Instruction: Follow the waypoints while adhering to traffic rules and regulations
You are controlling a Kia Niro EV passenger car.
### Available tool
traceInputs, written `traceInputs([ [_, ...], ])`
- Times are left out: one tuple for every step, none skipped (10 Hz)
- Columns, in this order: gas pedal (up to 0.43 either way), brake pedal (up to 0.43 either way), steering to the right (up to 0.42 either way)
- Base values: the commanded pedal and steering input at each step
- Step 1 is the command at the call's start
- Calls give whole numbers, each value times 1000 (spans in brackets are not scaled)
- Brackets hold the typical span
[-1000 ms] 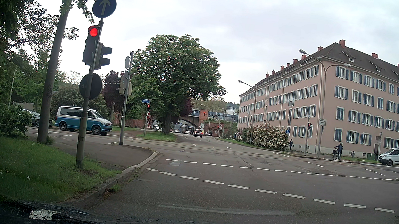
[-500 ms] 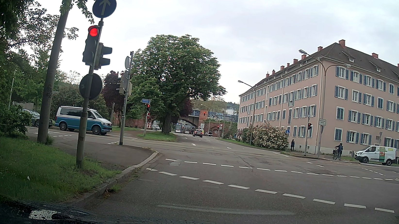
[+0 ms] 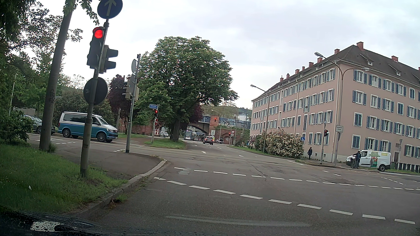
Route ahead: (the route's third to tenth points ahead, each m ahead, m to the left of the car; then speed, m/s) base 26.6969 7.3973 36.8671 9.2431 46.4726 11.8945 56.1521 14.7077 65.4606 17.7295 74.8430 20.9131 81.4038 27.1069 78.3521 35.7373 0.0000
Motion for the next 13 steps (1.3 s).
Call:
traceInputs([
  [0,201,7],
  [0,195,7],
  [0,201,7],
  [0,201,7],
  [0,201,7],
  [0,201,7],
  [0,201,7],
  [0,201,7],
  [0,201,7],
  [0,201,7],
  [0,201,7],
  [0,201,7],
  [0,207,7],
])
